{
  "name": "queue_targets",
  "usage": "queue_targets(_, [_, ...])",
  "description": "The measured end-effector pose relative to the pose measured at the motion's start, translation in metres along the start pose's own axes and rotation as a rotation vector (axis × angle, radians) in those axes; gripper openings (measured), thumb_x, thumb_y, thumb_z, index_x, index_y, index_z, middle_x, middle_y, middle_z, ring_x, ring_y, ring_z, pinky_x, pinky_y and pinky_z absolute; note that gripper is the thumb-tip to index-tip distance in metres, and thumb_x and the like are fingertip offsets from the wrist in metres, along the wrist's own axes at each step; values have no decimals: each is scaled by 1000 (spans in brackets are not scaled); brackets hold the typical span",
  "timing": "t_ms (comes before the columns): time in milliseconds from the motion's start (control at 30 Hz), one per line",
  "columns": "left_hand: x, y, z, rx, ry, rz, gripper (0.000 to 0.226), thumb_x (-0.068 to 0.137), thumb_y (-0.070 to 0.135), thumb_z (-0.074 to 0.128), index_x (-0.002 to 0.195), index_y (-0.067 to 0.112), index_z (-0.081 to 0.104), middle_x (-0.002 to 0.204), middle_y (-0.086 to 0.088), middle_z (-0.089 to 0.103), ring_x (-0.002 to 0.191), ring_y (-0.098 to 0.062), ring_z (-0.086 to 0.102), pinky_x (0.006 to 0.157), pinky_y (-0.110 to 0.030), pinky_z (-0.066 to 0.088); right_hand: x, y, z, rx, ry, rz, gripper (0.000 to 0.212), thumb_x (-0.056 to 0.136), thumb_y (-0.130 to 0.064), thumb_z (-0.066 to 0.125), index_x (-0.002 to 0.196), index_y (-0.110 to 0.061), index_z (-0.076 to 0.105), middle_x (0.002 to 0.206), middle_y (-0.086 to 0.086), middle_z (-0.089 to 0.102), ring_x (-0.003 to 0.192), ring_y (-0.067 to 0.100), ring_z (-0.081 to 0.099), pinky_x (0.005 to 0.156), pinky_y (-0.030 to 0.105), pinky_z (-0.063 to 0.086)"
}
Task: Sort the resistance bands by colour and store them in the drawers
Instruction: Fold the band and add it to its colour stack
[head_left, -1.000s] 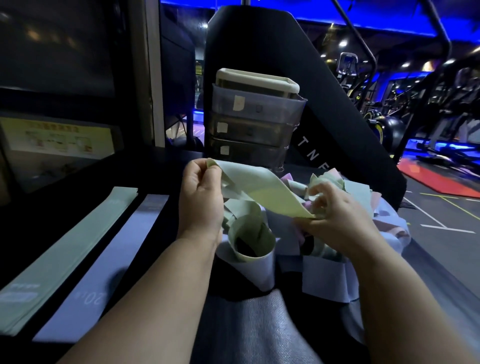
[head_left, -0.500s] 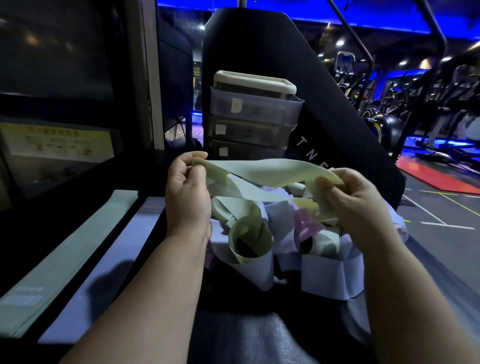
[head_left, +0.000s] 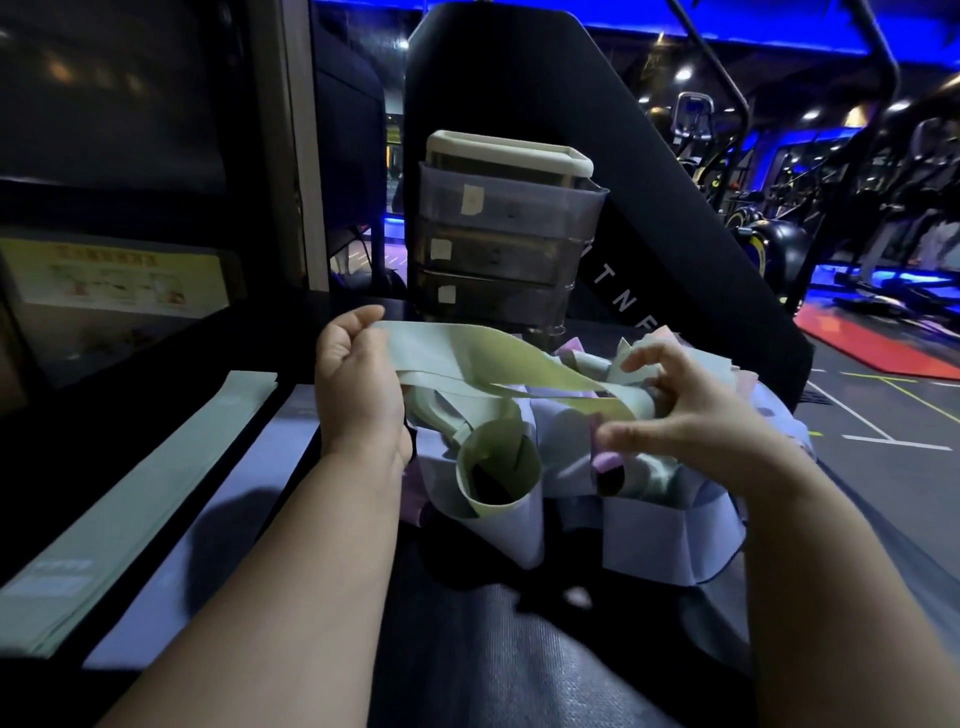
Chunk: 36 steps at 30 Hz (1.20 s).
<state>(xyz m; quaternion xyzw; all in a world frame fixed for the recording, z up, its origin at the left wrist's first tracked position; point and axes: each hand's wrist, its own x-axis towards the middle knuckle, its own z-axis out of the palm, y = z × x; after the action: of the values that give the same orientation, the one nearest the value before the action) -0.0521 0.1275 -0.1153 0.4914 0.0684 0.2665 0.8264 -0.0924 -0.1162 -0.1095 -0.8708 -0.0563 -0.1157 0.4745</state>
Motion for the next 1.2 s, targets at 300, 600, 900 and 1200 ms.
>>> queue_targets(300, [1, 0, -2, 22, 52, -52, 21, 94, 8, 45, 95, 23, 59, 83, 5, 59, 68, -9, 56, 56, -21, 47, 2, 3, -5, -390, 497, -28, 34, 74, -28, 77, 105, -25, 62, 102, -3, 54, 94, 16, 51, 78, 27, 36])
queue_targets(600, [3, -2, -3, 26, 74, -79, 20, 94, 7, 45, 99, 20, 59, 81, 3, 58, 68, -11, 56, 55, -21, 47, 5, 3, -1, -247, 362, 141, 5, 86, -25, 67, 87, -26, 63, 75, -10, 64, 76, 16, 62, 68, 27, 45])
queue_targets(900, [4, -5, -3, 39, 72, -83, 20, 94, 7, 45, 101, 19, 60, 83, 3, 60, 68, -9, 58, 50, -16, 47, 4, 0, -2, 308, 401, 71, 13, 96, -15, 55, 100, -13, 67, 80, 4, 69, 63, 5, 67, 54, 21, 52])
queue_targets(1200, [7, -7, -4, 67, 56, -50, 17, 97, 10, 47, 103, 19, 58, 88, 5, 61, 75, -8, 58, 56, -15, 47, -2, -4, -9, 635, 333, 40, 18, 96, -10, 53, 87, -14, 69, 58, -4, 61, 55, 7, 55, 60, 22, 45])
